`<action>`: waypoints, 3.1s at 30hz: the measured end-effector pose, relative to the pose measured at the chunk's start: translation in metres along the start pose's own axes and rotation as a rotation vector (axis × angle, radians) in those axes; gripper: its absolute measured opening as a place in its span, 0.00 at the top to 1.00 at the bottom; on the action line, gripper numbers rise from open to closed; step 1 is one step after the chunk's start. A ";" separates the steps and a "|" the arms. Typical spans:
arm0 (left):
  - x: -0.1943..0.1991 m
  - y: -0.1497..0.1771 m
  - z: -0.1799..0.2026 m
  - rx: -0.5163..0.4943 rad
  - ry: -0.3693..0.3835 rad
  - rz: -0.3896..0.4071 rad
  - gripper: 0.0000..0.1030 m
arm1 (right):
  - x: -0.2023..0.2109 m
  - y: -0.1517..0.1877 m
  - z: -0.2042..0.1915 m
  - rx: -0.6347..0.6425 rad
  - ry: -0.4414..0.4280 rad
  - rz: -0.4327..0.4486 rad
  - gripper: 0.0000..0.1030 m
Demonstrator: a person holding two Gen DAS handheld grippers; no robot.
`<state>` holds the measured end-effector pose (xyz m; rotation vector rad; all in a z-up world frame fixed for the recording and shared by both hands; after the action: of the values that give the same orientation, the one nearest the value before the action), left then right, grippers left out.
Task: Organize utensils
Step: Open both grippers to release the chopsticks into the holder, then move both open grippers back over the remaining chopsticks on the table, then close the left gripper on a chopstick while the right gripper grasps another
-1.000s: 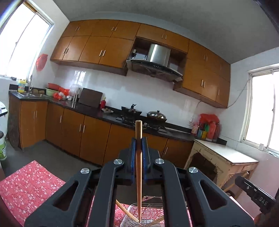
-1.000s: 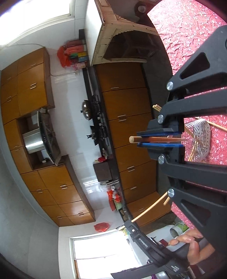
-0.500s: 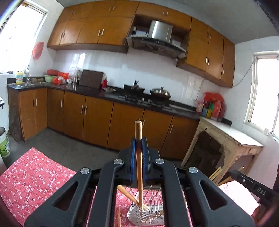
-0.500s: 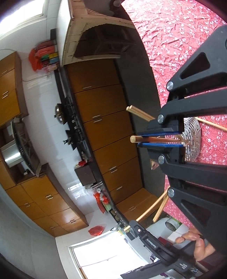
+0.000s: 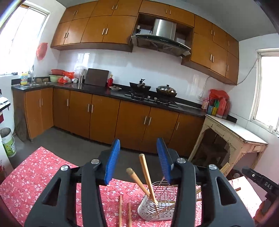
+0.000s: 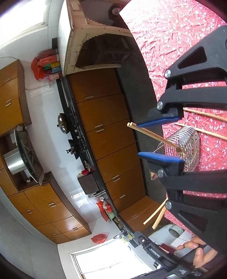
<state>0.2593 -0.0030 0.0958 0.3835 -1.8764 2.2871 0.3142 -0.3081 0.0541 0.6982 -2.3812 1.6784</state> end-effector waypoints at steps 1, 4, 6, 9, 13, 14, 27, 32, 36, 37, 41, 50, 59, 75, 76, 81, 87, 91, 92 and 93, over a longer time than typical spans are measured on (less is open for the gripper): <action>0.004 -0.001 -0.002 0.001 -0.005 0.004 0.57 | 0.004 0.001 0.000 0.005 0.002 0.005 0.71; 0.016 -0.001 -0.008 0.004 -0.012 0.011 0.57 | 0.021 0.008 0.000 0.022 0.013 0.015 0.71; 0.025 0.002 -0.013 0.002 -0.021 0.012 0.57 | 0.033 0.017 0.002 0.027 0.023 0.017 0.71; 0.036 0.010 -0.022 -0.003 -0.034 0.004 0.57 | 0.048 0.031 0.008 0.020 0.030 0.012 0.71; 0.046 0.026 -0.038 -0.010 -0.058 -0.023 0.57 | 0.057 0.058 0.022 0.020 0.059 -0.026 0.71; 0.047 0.031 -0.042 -0.012 -0.065 -0.033 0.57 | 0.056 0.068 0.025 0.017 0.066 -0.046 0.71; 0.024 0.144 -0.072 -0.099 -0.105 -0.313 0.57 | 0.007 0.184 0.034 0.037 0.120 -0.339 0.71; 0.013 0.172 -0.071 -0.111 -0.076 -0.396 0.57 | -0.011 0.207 0.026 0.073 0.128 -0.412 0.71; 0.010 0.181 -0.071 -0.114 -0.056 -0.425 0.57 | -0.022 0.217 0.023 0.099 0.159 -0.440 0.71; 0.009 0.182 -0.070 -0.114 -0.048 -0.432 0.57 | -0.024 0.218 0.022 0.102 0.169 -0.448 0.71; 0.009 0.193 -0.066 -0.121 -0.035 -0.449 0.57 | -0.027 0.221 0.025 0.124 0.198 -0.442 0.78; 0.004 0.213 -0.050 -0.149 -0.001 -0.505 0.57 | -0.018 0.206 0.073 0.009 0.319 -0.406 0.92; -0.003 0.228 -0.032 -0.221 -0.010 -0.566 0.57 | -0.009 0.199 0.099 -0.058 0.377 -0.389 0.93; -0.036 0.216 -0.083 -0.193 -0.198 -0.581 0.93 | -0.020 0.207 0.072 0.059 0.319 -0.416 0.92; -0.036 0.215 -0.085 -0.192 -0.192 -0.581 0.93 | -0.020 0.207 0.071 0.069 0.322 -0.414 0.92; -0.036 0.215 -0.087 -0.197 -0.190 -0.582 0.92 | -0.019 0.208 0.072 0.062 0.314 -0.413 0.92; -0.037 0.215 -0.084 -0.186 -0.180 -0.582 0.91 | -0.017 0.207 0.074 0.054 0.308 -0.413 0.92; -0.037 0.214 -0.085 -0.179 -0.167 -0.583 0.88 | -0.018 0.207 0.073 0.058 0.312 -0.414 0.92; -0.037 0.214 -0.085 -0.180 -0.163 -0.583 0.86 | -0.018 0.207 0.073 0.057 0.312 -0.414 0.92; -0.037 0.214 -0.085 -0.181 -0.159 -0.583 0.85 | -0.018 0.207 0.073 0.053 0.309 -0.413 0.92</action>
<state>0.2258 0.0385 -0.1314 0.9611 -1.7184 1.7316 0.2473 -0.3152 -0.1555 0.8051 -1.8401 1.5440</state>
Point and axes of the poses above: each gripper's, at about its wrist camera, not at the fingertips, and x roughly against the way its jaws point, z to its right, y to its underside, the point moved 3 cm from there along -x, roughly the way its jaws point, and after that the axes turned 3 degrees about -y, right-handed, at the moved point
